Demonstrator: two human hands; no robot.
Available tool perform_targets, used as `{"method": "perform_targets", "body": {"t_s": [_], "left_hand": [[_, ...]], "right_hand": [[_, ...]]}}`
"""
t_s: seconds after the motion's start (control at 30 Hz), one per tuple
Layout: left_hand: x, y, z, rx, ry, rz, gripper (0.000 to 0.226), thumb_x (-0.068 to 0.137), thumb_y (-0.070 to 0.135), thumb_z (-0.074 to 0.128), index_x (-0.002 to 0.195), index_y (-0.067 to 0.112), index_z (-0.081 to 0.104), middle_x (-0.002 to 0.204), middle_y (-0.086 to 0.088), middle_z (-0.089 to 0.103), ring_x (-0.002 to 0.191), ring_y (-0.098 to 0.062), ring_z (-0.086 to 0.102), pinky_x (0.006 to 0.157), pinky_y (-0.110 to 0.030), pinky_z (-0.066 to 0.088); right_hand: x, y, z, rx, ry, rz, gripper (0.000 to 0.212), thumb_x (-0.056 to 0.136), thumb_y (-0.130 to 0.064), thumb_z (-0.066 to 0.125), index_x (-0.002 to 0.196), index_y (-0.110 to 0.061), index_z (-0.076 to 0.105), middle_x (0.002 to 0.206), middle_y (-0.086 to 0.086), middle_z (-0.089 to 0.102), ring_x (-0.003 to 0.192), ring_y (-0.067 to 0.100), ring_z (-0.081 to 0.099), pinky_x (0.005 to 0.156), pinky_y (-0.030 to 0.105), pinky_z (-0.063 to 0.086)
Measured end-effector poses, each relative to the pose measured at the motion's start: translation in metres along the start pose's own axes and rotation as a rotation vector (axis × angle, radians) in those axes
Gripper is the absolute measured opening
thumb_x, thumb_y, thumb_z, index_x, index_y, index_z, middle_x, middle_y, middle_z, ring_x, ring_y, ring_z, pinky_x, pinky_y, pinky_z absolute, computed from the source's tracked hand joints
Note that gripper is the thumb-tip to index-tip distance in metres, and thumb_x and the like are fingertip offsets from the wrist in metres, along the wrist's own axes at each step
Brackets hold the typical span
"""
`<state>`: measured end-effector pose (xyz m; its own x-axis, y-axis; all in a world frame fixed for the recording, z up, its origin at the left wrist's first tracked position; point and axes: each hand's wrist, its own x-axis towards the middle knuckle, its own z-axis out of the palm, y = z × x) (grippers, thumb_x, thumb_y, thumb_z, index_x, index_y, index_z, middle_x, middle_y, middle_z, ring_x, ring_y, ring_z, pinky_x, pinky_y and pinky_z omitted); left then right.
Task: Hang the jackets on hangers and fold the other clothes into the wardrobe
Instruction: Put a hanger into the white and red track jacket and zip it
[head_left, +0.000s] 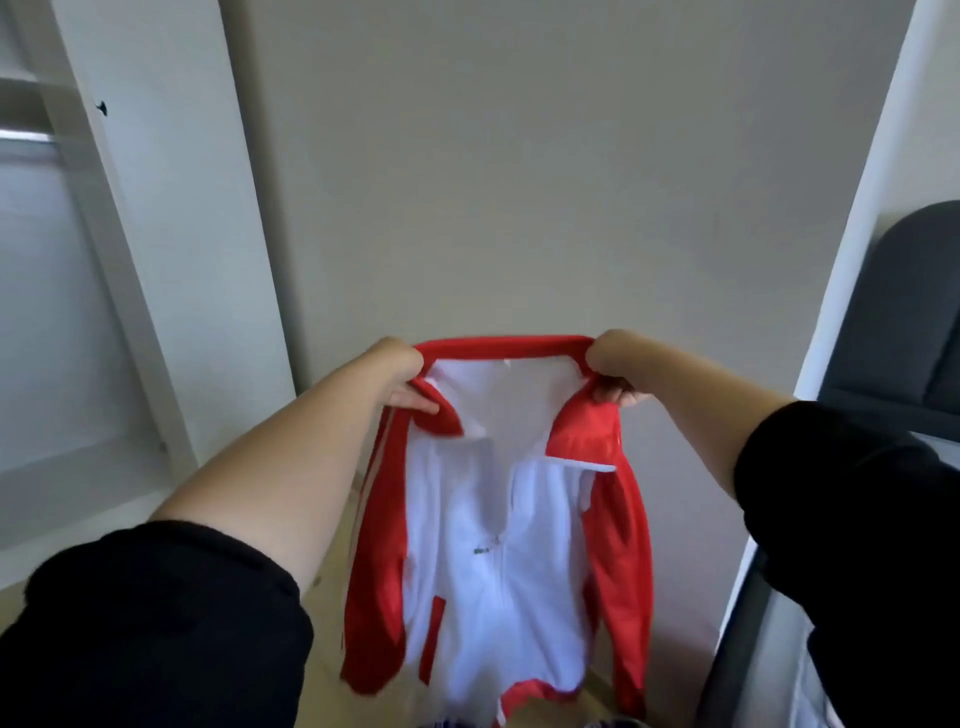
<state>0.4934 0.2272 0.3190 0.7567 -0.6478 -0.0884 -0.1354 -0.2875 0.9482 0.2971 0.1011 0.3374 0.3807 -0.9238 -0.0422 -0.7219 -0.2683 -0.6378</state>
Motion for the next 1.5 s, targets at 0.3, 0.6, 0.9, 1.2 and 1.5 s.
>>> {"method": "perform_targets", "body": {"t_s": [0.3,0.6,0.9,1.2,1.5], "left_hand": [[0.009,0.001,0.036,-0.016,0.016,0.028,0.020,0.089,-0.005,0.030,0.106,-0.004,0.041,0.083,-0.030,0.062,0.076,-0.042,0.069,0.082,-0.045,0.057],[0.016,-0.008,0.049,0.344,-0.129,0.245,0.017,0.071,-0.014,0.062,0.074,0.002,0.059,0.084,-0.015,0.066,0.084,-0.027,0.064,0.076,-0.031,0.054],[-0.022,0.021,0.070,0.770,0.461,0.593,0.026,0.089,0.008,0.052,0.106,0.014,0.070,0.111,-0.013,0.062,0.109,-0.034,0.054,0.079,-0.035,0.043],[-0.123,0.115,0.078,0.404,0.545,0.802,0.012,0.091,0.007,0.045,0.095,0.005,0.056,0.101,-0.023,0.063,0.094,-0.042,0.058,0.066,-0.035,0.032],[-0.242,0.209,0.104,0.088,0.505,1.065,0.022,0.098,0.023,0.046,0.095,0.002,0.052,0.099,-0.023,0.063,0.091,-0.041,0.057,0.064,-0.035,0.033]], "right_hand": [[0.006,0.032,-0.016,0.405,0.106,0.069,0.035,0.087,0.005,0.029,0.062,0.010,0.053,0.052,0.021,0.063,0.043,0.027,0.061,0.046,0.034,0.056],[0.017,0.087,-0.034,0.156,0.084,-0.077,0.020,0.072,0.006,0.075,0.091,0.003,0.067,0.080,0.012,0.066,0.081,0.026,0.066,0.080,0.034,0.055],[-0.017,0.090,-0.048,-0.133,0.691,-0.144,0.021,0.091,-0.024,0.055,0.099,-0.007,0.064,0.112,0.015,0.053,0.107,0.036,0.051,0.085,0.038,0.042],[-0.110,0.064,-0.144,0.368,0.869,-0.184,0.023,0.102,-0.022,0.035,0.110,-0.003,0.046,0.108,0.014,0.059,0.098,0.034,0.055,0.070,0.034,0.032],[-0.232,0.076,-0.275,0.227,1.273,-0.388,0.012,0.101,-0.024,0.036,0.099,-0.013,0.041,0.088,0.004,0.049,0.078,0.025,0.042,0.065,0.033,0.028]]}}
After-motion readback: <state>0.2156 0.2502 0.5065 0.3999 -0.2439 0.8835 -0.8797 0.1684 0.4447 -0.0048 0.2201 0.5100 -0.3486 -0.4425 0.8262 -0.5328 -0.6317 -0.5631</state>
